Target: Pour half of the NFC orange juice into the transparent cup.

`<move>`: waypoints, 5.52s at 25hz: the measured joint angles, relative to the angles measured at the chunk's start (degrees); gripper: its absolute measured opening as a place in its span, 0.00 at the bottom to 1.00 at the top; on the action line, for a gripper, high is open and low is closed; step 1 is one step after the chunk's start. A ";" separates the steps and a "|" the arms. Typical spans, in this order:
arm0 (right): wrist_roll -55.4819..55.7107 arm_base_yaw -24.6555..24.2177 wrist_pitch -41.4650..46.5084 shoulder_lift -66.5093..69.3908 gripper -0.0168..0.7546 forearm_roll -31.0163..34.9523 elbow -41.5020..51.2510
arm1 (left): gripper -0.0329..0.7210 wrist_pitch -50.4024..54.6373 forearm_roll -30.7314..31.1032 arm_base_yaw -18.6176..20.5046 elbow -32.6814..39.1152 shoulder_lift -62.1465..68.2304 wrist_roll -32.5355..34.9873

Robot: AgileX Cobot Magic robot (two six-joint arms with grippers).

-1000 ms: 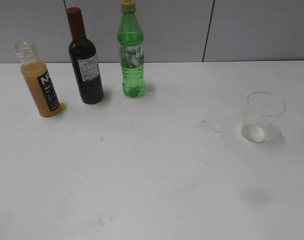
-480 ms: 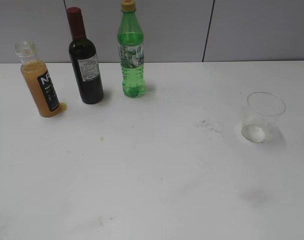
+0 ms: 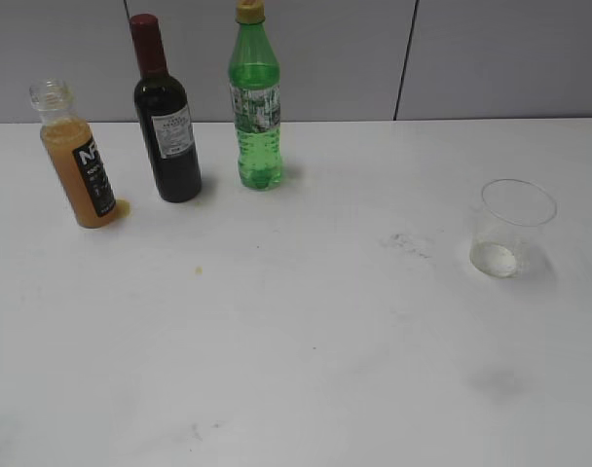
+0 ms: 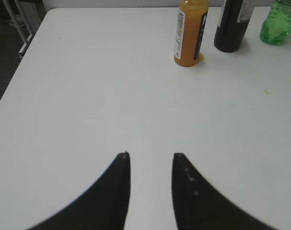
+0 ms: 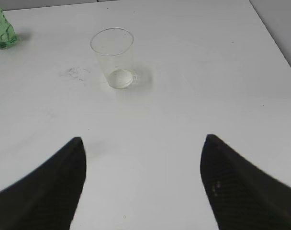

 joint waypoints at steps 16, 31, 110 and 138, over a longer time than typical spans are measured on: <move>-0.06 0.00 -25.50 0.06 0.76 -0.06 -1.15 | 0.36 0.00 0.00 0.00 0.00 0.00 0.00; -2.22 0.00 -46.74 18.58 0.76 2.80 0.64 | 0.36 0.00 0.00 0.00 0.00 0.00 0.00; 2.58 0.00 -128.68 120.27 0.84 -25.26 6.49 | 0.36 0.00 0.00 0.00 0.00 0.00 0.00; 3.98 0.00 -129.15 125.23 0.79 -27.63 -2.98 | 0.36 0.00 0.00 0.00 0.00 0.00 0.00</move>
